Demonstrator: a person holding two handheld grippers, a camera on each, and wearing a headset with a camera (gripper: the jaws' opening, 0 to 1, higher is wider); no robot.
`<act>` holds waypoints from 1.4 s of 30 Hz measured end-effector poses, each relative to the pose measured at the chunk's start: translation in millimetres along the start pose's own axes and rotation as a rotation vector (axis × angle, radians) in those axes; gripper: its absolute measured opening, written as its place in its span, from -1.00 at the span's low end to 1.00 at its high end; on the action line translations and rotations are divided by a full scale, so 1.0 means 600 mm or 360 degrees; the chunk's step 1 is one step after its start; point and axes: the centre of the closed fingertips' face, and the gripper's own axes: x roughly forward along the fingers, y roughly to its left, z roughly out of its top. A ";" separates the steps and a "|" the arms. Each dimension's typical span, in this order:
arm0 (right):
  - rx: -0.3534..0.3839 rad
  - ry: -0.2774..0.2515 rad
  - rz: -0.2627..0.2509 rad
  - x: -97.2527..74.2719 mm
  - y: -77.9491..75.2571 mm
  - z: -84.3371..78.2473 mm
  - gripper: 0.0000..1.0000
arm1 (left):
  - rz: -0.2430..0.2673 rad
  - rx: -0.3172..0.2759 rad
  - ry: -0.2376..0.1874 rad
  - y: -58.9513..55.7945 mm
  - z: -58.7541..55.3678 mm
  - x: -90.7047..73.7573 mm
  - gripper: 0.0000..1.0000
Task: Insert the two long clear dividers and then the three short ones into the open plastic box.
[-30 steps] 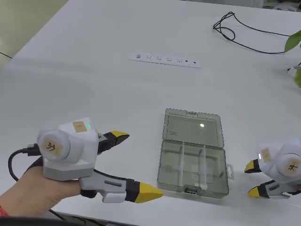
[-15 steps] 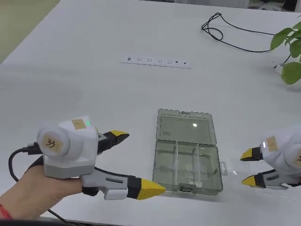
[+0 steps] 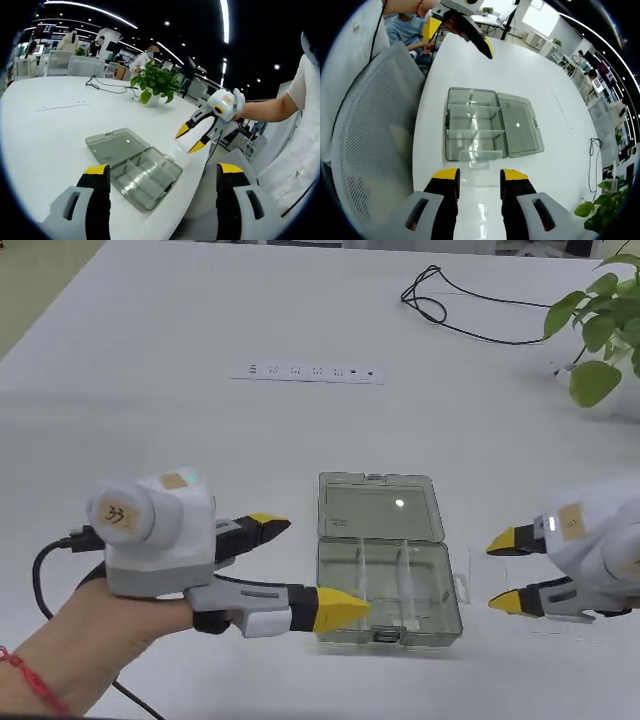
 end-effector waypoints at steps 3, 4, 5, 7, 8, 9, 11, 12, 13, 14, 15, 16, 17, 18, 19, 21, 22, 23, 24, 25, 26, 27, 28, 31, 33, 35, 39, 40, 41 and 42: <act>-0.0009 -0.0011 -0.0022 -0.006 0.000 0.012 -0.34 | -0.0023 -0.0052 -0.0012 -0.007 0.005 0.010 0.70; -0.0012 -0.0023 -0.0028 -0.008 0.001 0.019 -0.34 | -0.0042 -0.0093 -0.0011 -0.011 0.006 0.014 0.67; -0.0019 -0.0032 -0.0033 -0.010 0.001 0.024 -0.34 | -0.0054 -0.0109 -0.0015 -0.013 0.008 0.017 0.64; -0.0046 -0.0041 -0.0048 -0.014 0.002 0.035 -0.34 | -0.0072 -0.0158 -0.0016 -0.018 0.010 0.021 0.56; -0.0057 -0.0047 -0.0054 -0.016 0.003 0.041 -0.34 | -0.0089 -0.0196 -0.0021 -0.022 0.012 0.025 0.52; -0.0061 -0.0053 -0.0057 -0.017 0.004 0.046 -0.34 | -0.0099 -0.0208 -0.0023 -0.023 0.012 0.027 0.47; -0.0072 -0.0064 -0.0067 -0.022 0.004 0.057 -0.34 | -0.0116 -0.0269 -0.0009 -0.026 0.012 0.032 0.39; -0.0080 -0.0064 -0.0074 -0.023 0.004 0.060 -0.34 | -0.0133 -0.0286 0.0000 -0.030 0.011 0.034 0.34; -0.0090 -0.0068 -0.0079 -0.025 0.004 0.065 -0.34 | -0.0146 -0.0300 -0.0004 -0.033 0.012 0.037 0.30; -0.0093 -0.0072 -0.0081 -0.026 0.004 0.069 -0.34 | -0.0159 -0.0319 -0.0002 -0.037 0.013 0.039 0.26; -0.0096 -0.0081 -0.0084 -0.028 0.004 0.075 -0.34 | -0.0176 -0.0359 0.0012 -0.043 0.011 0.042 0.22; -0.0097 -0.0087 -0.0085 -0.029 0.005 0.078 -0.34 | -0.0185 -0.0391 0.0020 -0.046 0.010 0.044 0.20; -0.0098 -0.0094 -0.0087 -0.030 0.006 0.084 -0.34 | -0.0193 -0.0404 -0.0001 -0.048 0.013 0.047 0.16; -0.0097 -0.0097 -0.0088 -0.031 0.006 0.087 -0.34 | -0.0202 -0.0422 -0.0008 -0.051 0.015 0.048 0.13; -0.0099 -0.0105 -0.0088 -0.032 0.007 0.093 -0.34 | -0.0215 -0.0467 -0.0012 -0.055 0.016 0.051 0.10; -0.0107 -0.0115 -0.0088 -0.033 0.009 0.100 -0.34 | -0.0231 -0.0533 -0.0009 -0.059 0.015 0.054 0.02; -0.0111 -0.0120 -0.0088 -0.034 0.010 0.105 -0.34 | -0.0235 -0.0548 -0.0015 -0.059 0.015 0.057 -0.03; -0.0114 -0.0122 -0.0087 -0.034 0.011 0.107 -0.34 | -0.0238 -0.0562 -0.0018 -0.060 0.015 0.059 -0.08; -0.0119 -0.0124 -0.0090 -0.035 0.011 0.111 -0.34 | -0.0250 -0.0598 -0.0016 -0.063 0.014 0.061 -0.13; -0.0120 -0.0124 -0.0093 -0.035 0.011 0.113 -0.34 | -0.0257 -0.0623 -0.0012 -0.066 0.013 0.063 -0.16; -0.0118 -0.0127 -0.0095 -0.036 0.010 0.116 -0.34 | -0.0260 -0.0664 0.0002 -0.067 0.010 0.066 -0.19; -0.0116 -0.0129 -0.0095 -0.036 0.010 0.118 -0.34 | -0.0260 -0.0666 0.0005 -0.067 0.009 0.068 -0.20; -0.0114 -0.0129 -0.0096 -0.036 0.010 0.120 -0.34 | -0.0261 -0.0667 0.0010 -0.069 0.007 0.070 -0.21; -0.0112 -0.0139 -0.0090 -0.037 0.014 0.127 -0.34 | -0.0272 -0.0677 0.0035 -0.075 0.002 0.076 -0.27; -0.0117 -0.0141 -0.0084 -0.038 0.017 0.131 -0.34 | -0.0293 -0.0695 0.0038 -0.079 0.001 0.080 -0.33; -0.0126 -0.0141 -0.0080 -0.038 0.020 0.134 -0.34 | -0.0311 -0.0711 0.0042 -0.083 0.001 0.084 -0.42; -0.0132 -0.0143 -0.0078 -0.040 0.022 0.139 -0.34 | -0.0339 -0.0731 0.0055 -0.087 0.001 0.090 -0.54; -0.0134 -0.0146 -0.0077 -0.040 0.023 0.141 -0.34 | -0.0343 -0.0730 0.0059 -0.087 0.001 0.091 -0.56; -0.0135 -0.0146 -0.0076 -0.041 0.024 0.143 -0.34 | -0.0348 -0.0731 0.0062 -0.087 0.001 0.092 -0.58; -0.0137 -0.0145 -0.0076 -0.041 0.025 0.143 -0.34 | -0.0351 -0.0732 0.0062 -0.087 0.002 0.092 -0.60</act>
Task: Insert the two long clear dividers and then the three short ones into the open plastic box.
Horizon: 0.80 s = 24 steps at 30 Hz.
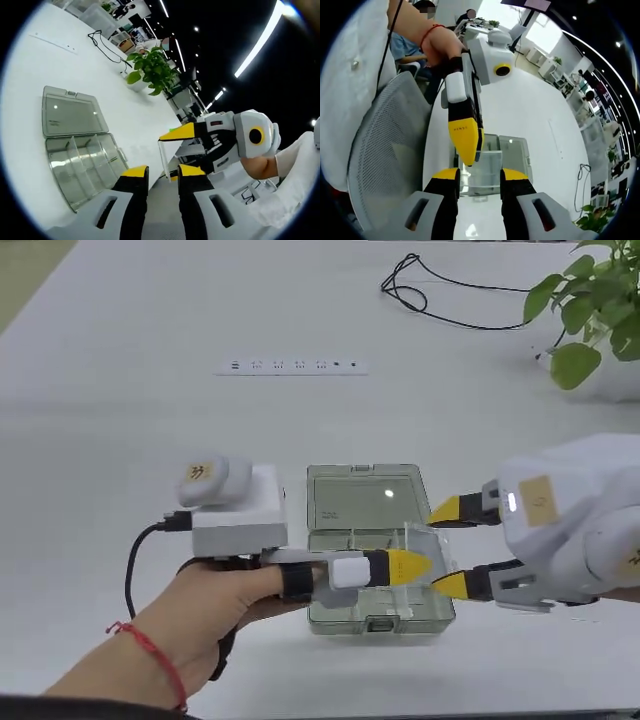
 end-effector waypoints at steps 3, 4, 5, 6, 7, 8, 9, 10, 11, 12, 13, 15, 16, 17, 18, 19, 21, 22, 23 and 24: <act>-0.0010 0.0002 0.0004 -0.001 0.003 0.004 -0.34 | -0.0011 -0.0012 -0.0008 -0.002 0.002 0.002 -0.67; -0.0013 0.0005 0.0004 -0.001 0.003 0.005 -0.34 | -0.0017 -0.0017 -0.0008 -0.003 0.002 0.002 -0.70; -0.0014 0.0007 0.0004 -0.001 0.004 0.005 -0.34 | -0.0019 -0.0019 -0.0005 -0.003 0.001 0.002 -0.74; -0.0016 0.0005 0.0004 -0.002 0.004 0.006 -0.34 | -0.0022 -0.0016 -0.0002 -0.004 0.000 0.003 -0.77; -0.0015 0.0005 0.0005 -0.002 0.004 0.007 -0.34 | -0.0022 -0.0014 -0.0002 -0.004 -0.001 0.003 -0.79; -0.0012 0.0005 0.0006 -0.002 0.004 0.007 -0.34 | -0.0023 -0.0015 -0.0001 -0.005 -0.001 0.003 -0.81; -0.0013 0.0006 0.0006 -0.003 0.004 0.007 -0.34 | -0.0026 -0.0015 -0.0001 -0.005 -0.001 0.003 -0.85; -0.0015 0.0008 0.0006 -0.003 0.004 0.007 -0.34 | -0.0031 -0.0016 -0.0001 -0.006 -0.001 0.003 -0.86; -0.0016 0.0011 0.0007 -0.003 0.005 0.007 -0.34 | -0.0036 -0.0019 0.0000 -0.007 -0.001 0.004 -0.87; -0.0016 0.0012 0.0010 -0.003 0.006 0.007 -0.34 | -0.0037 -0.0018 0.0000 -0.007 -0.001 0.004 -0.89; -0.0016 0.0013 0.0011 -0.003 0.006 0.007 -0.34 | -0.0039 -0.0017 0.0000 -0.007 -0.001 0.004 -0.90; -0.0019 0.0017 0.0013 -0.003 0.006 0.007 -0.34 | -0.0042 -0.0014 0.0002 -0.009 -0.002 0.004 -0.92; -0.0020 0.0018 0.0013 -0.003 0.007 0.007 -0.34 | -0.0043 -0.0013 0.0003 -0.009 -0.002 0.004 -0.94; -0.0022 0.0019 0.0013 -0.004 0.007 0.008 -0.34 | -0.0047 -0.0009 0.0005 -0.009 -0.002 0.004 -0.97; -0.0021 0.0019 0.0014 -0.004 0.007 0.008 -0.34 | -0.0050 -0.0007 0.0006 -0.009 -0.003 0.004 -1.00; -0.0022 0.0019 0.0015 -0.004 0.007 0.008 -0.34 | -0.0052 -0.0007 0.0005 -0.010 -0.002 0.004 -1.00; -0.0024 0.0021 0.0014 -0.004 0.007 0.008 -0.34 | -0.0052 -0.0003 0.0004 -0.010 -0.002 0.004 -1.00; -0.0025 0.0022 0.0015 -0.005 0.007 0.008 -0.34 | -0.0055 -0.0008 0.0004 -0.010 -0.003 0.004 -1.00; -0.0027 0.0022 0.0014 -0.005 0.006 0.008 -0.34 | -0.0053 -0.0014 0.0001 -0.010 -0.002 0.004 -1.00; -0.0028 0.0021 0.0014 -0.005 0.006 0.009 -0.34 | -0.0054 -0.0017 -0.0001 -0.010 -0.002 0.004 -1.00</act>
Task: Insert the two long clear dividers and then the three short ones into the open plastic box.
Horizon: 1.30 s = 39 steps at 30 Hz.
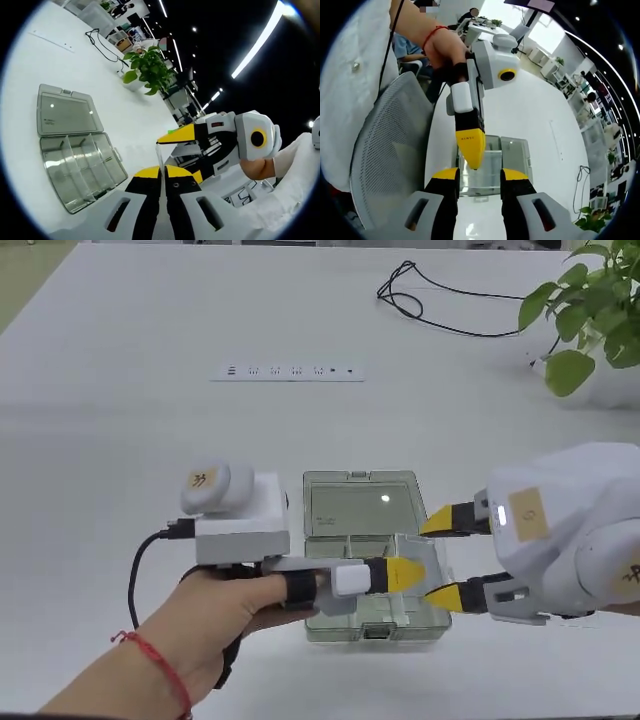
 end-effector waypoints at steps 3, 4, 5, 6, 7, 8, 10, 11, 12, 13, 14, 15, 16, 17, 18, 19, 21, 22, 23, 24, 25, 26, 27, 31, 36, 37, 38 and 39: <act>-0.0001 -0.0004 -0.0003 0.000 -0.001 0.001 -0.34 | 0.0001 0.0001 -0.0006 0.001 0.001 -0.001 -1.00; -0.0003 -0.0003 -0.0007 0.000 -0.001 0.002 -0.34 | 0.0003 0.0001 -0.0009 0.001 0.002 -0.001 -1.00; -0.0005 -0.0003 -0.0009 0.000 -0.001 0.002 -0.34 | 0.0004 0.0002 -0.0012 0.001 0.002 -0.002 -1.00; -0.0007 -0.0002 -0.0010 0.000 -0.002 0.002 -0.34 | 0.0004 0.0002 -0.0013 0.001 0.002 -0.002 -1.00; -0.0011 -0.0001 -0.0013 -0.001 -0.002 0.003 -0.34 | 0.0005 0.0001 -0.0018 0.001 0.003 -0.002 -1.00; -0.0012 -0.0002 -0.0015 0.000 -0.002 0.003 -0.33 | 0.0005 -0.0003 -0.0022 0.001 0.003 -0.002 -1.00; -0.0004 -0.0007 -0.0020 -0.001 -0.004 0.004 -0.33 | 0.0015 0.0012 -0.0017 0.003 0.001 -0.003 -1.00; -0.0001 -0.0010 -0.0021 -0.001 -0.004 0.005 -0.33 | 0.0010 0.0014 -0.0024 0.001 0.001 -0.003 -1.00; -0.0001 -0.0013 -0.0027 -0.003 -0.006 0.005 -0.32 | 0.0006 0.0021 -0.0029 0.000 0.002 -0.003 -1.00; 0.0000 -0.0016 -0.0030 -0.004 -0.007 0.006 -0.32 | 0.0009 0.0026 -0.0029 0.001 0.001 -0.004 -1.00; 0.0010 -0.0025 -0.0032 -0.007 -0.010 0.008 -0.31 | 0.0014 0.0056 -0.0026 0.001 0.001 -0.004 -1.00; 0.0015 -0.0032 -0.0029 -0.009 -0.011 0.009 -0.31 | 0.0014 0.0069 -0.0024 0.000 0.001 -0.004 -1.00; 0.0022 -0.0040 -0.0026 -0.012 -0.013 0.010 -0.31 | 0.0010 0.0099 -0.0028 -0.002 0.002 -0.005 -1.00; 0.0040 -0.0053 -0.0019 -0.015 -0.015 0.010 -0.31 | 0.0003 0.0144 -0.0023 -0.003 0.001 -0.005 -1.00; 0.0060 -0.0069 -0.0006 -0.017 -0.015 0.012 -0.32 | 0.0000 0.0195 -0.0011 -0.003 0.000 -0.006 -1.00; 0.0093 -0.0096 0.0031 -0.021 -0.014 0.014 -0.32 | -0.0005 0.0283 -0.0002 -0.004 0.000 -0.007 -1.00; 0.0164 -0.0148 0.0090 -0.029 -0.014 0.019 -0.35 | -0.0025 0.0421 0.0028 -0.012 -0.006 -0.009 -1.00; 0.0196 -0.0177 0.0125 -0.033 -0.014 0.022 -0.36 | -0.0031 0.0481 0.0042 -0.015 -0.008 -0.010 -1.00; 0.0221 -0.0199 0.0159 -0.037 -0.013 0.025 -0.38 | -0.0036 0.0531 0.0052 -0.017 -0.010 -0.011 -1.00; 0.0250 -0.0227 0.0201 -0.043 -0.014 0.028 -0.41 | -0.0044 0.0603 0.0079 -0.020 -0.015 -0.012 -1.00; 0.0263 -0.0244 0.0221 -0.047 -0.016 0.030 -0.43 | -0.0054 0.0653 0.0093 -0.023 -0.018 -0.013 -1.00; 0.0292 -0.0263 0.0263 -0.052 -0.016 0.033 -0.46 | -0.0070 0.0732 0.0110 -0.027 -0.022 -0.014 -1.00; 0.0313 -0.0279 0.0299 -0.053 -0.018 0.032 -0.47 | -0.0081 0.0783 0.0122 -0.030 -0.025 -0.014 -1.00; 0.0350 -0.0309 0.0478 -0.062 -0.008 0.032 -0.60 | -0.0129 0.0992 0.0154 -0.042 -0.032 -0.018 -1.00; 0.0363 -0.0315 0.0706 -0.064 0.020 0.036 -0.69 | -0.0213 0.1114 0.0102 -0.064 -0.025 -0.026 -1.00; 0.0365 -0.0307 0.0706 -0.062 0.021 0.037 -0.71 | -0.0218 0.1125 0.0099 -0.066 -0.025 -0.026 -1.00; 0.0361 -0.0302 0.0720 -0.061 0.023 0.038 -0.73 | -0.0221 0.1151 0.0097 -0.067 -0.024 -0.027 -1.00; 0.0347 -0.0306 0.0745 -0.060 0.028 0.041 -0.75 | -0.0221 0.1164 0.0103 -0.067 -0.025 -0.028 -1.00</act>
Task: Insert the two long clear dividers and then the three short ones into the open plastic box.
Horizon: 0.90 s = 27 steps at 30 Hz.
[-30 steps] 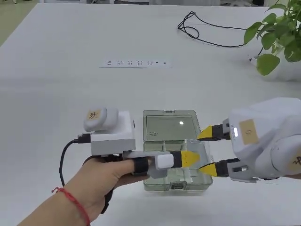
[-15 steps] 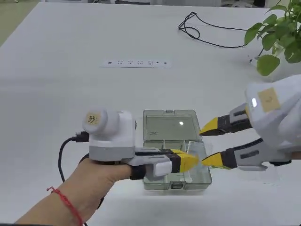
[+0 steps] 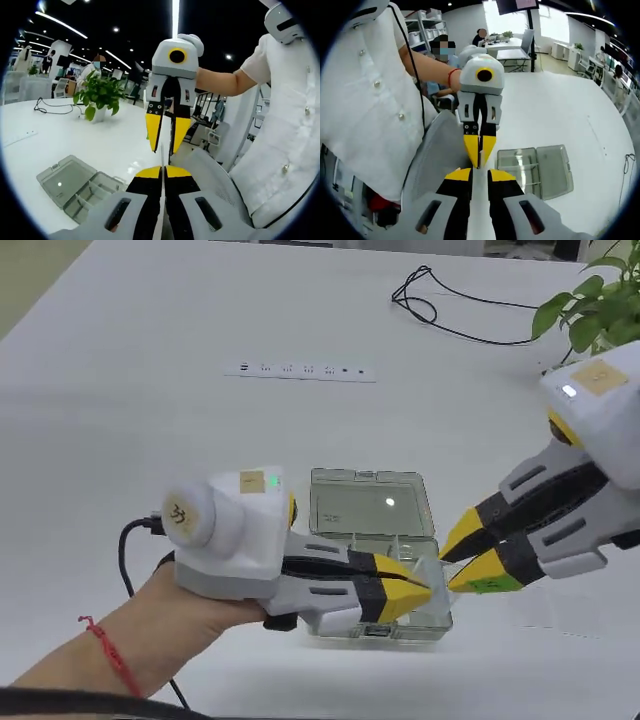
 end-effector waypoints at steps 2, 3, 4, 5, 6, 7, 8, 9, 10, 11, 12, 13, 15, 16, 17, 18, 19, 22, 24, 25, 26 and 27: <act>0.0015 -0.0014 0.0039 0.004 0.005 0.006 -0.80 | -0.0002 0.0020 -0.0002 -0.002 0.001 -0.001 -1.00; 0.0019 -0.0016 0.0055 0.005 0.006 0.007 -0.83 | -0.0006 0.0024 -0.0006 -0.003 0.002 -0.001 -1.00; 0.0021 -0.0015 0.0061 0.007 0.006 0.007 -0.84 | -0.0011 0.0033 -0.0013 -0.005 0.004 -0.001 -1.00; 0.0019 -0.0010 0.0063 0.008 0.005 0.007 -0.86 | -0.0013 0.0044 -0.0018 -0.006 0.004 -0.002 -1.00; 0.0013 -0.0006 0.0077 0.009 0.009 0.008 -0.88 | -0.0013 0.0052 -0.0012 -0.007 0.003 -0.002 -1.00; 0.0012 -0.0004 0.0083 0.010 0.010 0.009 -0.91 | -0.0011 0.0061 -0.0009 -0.007 0.002 -0.002 -1.00; 0.0008 0.0000 0.0087 0.012 0.011 0.009 -0.93 | -0.0015 0.0061 -0.0009 -0.008 0.002 -0.003 -1.00; 0.0009 0.0000 0.0092 0.012 0.012 0.009 -0.93 | -0.0012 0.0066 -0.0008 -0.008 0.001 -0.003 -1.00; 0.0015 0.0001 0.0098 0.012 0.011 0.009 -0.93 | -0.0011 0.0071 -0.0008 -0.007 0.001 -0.003 -1.00; 0.0020 0.0003 0.0104 0.013 0.012 0.008 -0.94 | -0.0010 0.0074 -0.0007 -0.008 0.000 -0.004 -1.00; 0.0023 0.0005 0.0108 0.014 0.013 0.009 -0.94 | -0.0010 0.0072 -0.0006 -0.009 0.000 -0.004 -1.00; 0.0020 0.0006 0.0112 0.015 0.014 0.009 -0.94 | -0.0007 0.0081 -0.0006 -0.009 -0.001 -0.004 -1.00; 0.0018 0.0013 0.0115 0.017 0.016 0.010 -0.94 | -0.0003 0.0083 -0.0005 -0.009 -0.003 -0.005 -1.00; 0.0015 0.0015 0.0119 0.017 0.016 0.009 -0.94 | -0.0003 0.0082 -0.0005 -0.009 -0.004 -0.005 -1.00; 0.0015 0.0017 0.0121 0.018 0.016 0.009 -0.94 | -0.0003 0.0078 -0.0004 -0.010 -0.005 -0.005 -1.00; 0.0015 0.0019 0.0122 0.018 0.016 0.007 -0.94 | -0.0002 0.0085 -0.0003 -0.010 -0.005 -0.005 -1.00; 0.0015 0.0020 0.0123 0.018 0.016 0.007 -0.94 | 0.0001 0.0089 -0.0001 -0.010 -0.006 -0.005 -1.00; 0.0013 0.0019 0.0121 0.019 0.015 0.008 -0.94 | 0.0010 0.0095 0.0000 -0.010 -0.007 -0.006 -1.00; 0.0010 0.0021 0.0121 0.020 0.014 0.008 -0.94 | 0.0015 0.0083 0.0001 -0.009 -0.008 -0.007 -1.00; 0.0008 0.0022 0.0122 0.021 0.014 0.008 -0.94 | 0.0017 0.0090 0.0003 -0.010 -0.009 -0.008 -1.00; 0.0008 0.0023 0.0124 0.022 0.014 0.007 -0.94 | 0.0019 0.0088 0.0005 -0.010 -0.009 -0.008 -1.00; 0.0008 0.0024 0.0125 0.022 0.014 0.007 -0.94 | 0.0021 0.0085 0.0007 -0.011 -0.010 -0.008 -1.00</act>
